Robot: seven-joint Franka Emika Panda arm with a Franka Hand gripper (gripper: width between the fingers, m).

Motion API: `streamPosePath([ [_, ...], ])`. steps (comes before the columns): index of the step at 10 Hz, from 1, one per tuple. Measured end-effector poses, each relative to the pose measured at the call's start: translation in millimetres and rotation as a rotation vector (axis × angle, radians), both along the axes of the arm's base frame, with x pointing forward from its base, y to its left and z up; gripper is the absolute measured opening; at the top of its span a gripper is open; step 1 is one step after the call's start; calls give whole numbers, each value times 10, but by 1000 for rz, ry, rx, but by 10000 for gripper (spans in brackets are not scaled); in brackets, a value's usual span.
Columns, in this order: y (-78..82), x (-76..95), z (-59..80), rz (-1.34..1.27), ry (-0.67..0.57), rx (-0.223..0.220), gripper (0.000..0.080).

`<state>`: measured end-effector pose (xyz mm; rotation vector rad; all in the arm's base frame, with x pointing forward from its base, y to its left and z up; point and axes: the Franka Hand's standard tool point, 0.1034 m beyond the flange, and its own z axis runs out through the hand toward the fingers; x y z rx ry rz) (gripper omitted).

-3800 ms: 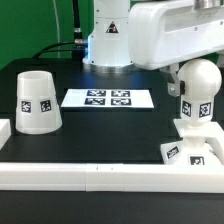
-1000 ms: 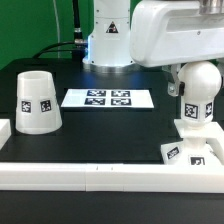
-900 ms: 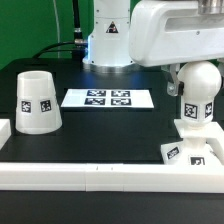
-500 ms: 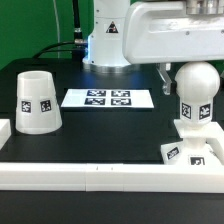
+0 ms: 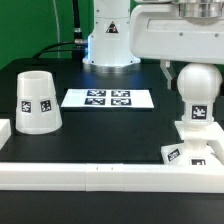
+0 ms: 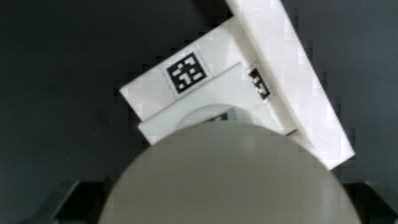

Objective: Assemble lamp

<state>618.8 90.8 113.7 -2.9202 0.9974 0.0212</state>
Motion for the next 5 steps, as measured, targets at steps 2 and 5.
streamPosePath([
  [2, 19, -1, -2, -253, 27, 36, 579],
  [5, 48, -1, -1, -378, 39, 51, 579],
])
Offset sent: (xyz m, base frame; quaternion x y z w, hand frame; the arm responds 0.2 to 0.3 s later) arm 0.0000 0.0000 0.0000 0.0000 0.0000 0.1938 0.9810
